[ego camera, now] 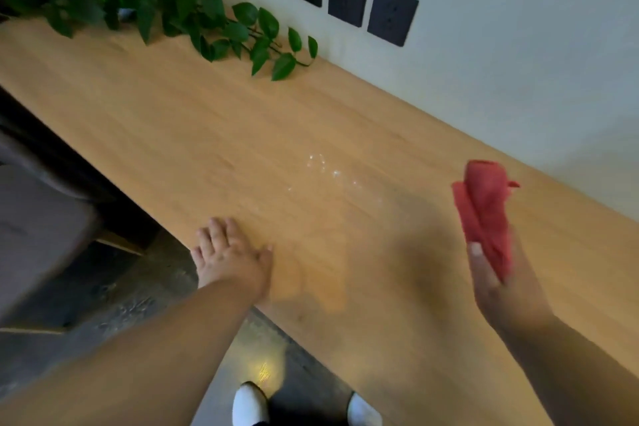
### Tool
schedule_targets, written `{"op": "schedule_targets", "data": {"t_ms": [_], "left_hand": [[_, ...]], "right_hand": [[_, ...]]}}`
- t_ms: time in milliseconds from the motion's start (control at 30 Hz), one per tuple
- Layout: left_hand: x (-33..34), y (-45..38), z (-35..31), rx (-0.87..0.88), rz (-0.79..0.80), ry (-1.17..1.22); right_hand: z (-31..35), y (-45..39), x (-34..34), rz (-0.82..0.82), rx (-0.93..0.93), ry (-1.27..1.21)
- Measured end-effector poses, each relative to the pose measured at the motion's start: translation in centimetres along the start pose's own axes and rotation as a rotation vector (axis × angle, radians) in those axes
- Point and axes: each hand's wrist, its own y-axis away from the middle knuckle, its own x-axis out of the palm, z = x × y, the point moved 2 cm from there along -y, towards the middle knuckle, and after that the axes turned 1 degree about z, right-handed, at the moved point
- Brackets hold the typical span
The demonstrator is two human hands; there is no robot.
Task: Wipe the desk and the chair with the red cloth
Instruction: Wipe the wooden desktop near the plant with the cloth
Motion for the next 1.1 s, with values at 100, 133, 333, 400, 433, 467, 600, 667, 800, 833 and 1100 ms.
{"op": "schedule_targets", "data": {"t_ms": [100,133,333,400,433,467,600,667,800,833,1100], "left_hand": [[0.4,-1.1,-0.1,0.037,-0.078,-0.034],[0.5,-1.4,-0.2,0.050,-0.097,-0.040],[-0.2,-3.5,-1.4,0.130,-0.117,-0.069],[-0.4,-3.5,-1.4,0.158,-0.140,-0.044],[-0.4,-3.4,-1.2,0.168,-0.151,-0.029],[-0.5,-3.4,-1.1,0.174,-0.152,-0.019],[-0.7,-3.2,-1.2,0.175,-0.147,0.006],[-0.7,-3.2,-1.3,0.178,-0.150,0.009],[-0.6,-3.2,-1.2,0.184,-0.156,0.016],[-0.6,-3.3,-1.2,0.184,-0.158,0.019],[-0.3,-3.3,-1.0,0.206,-0.172,0.045]], "right_hand": [[-3.3,0.0,3.9,0.430,-0.093,0.550],[-4.3,0.4,5.2,0.539,-0.063,0.665],[-4.1,0.1,6.4,0.398,0.013,0.382],[-2.7,-1.7,7.4,0.135,0.208,0.267],[-2.0,-2.5,8.2,0.054,0.322,0.290],[-1.4,-3.2,9.3,0.035,0.432,0.334],[-0.8,-3.8,13.7,0.225,0.582,0.650],[-1.0,-4.0,14.8,0.217,0.555,0.693],[-1.1,-5.3,15.7,0.259,0.478,0.719],[-0.9,-5.9,16.0,0.271,0.456,0.726],[2.6,-14.3,21.6,0.369,0.278,0.673]]}}
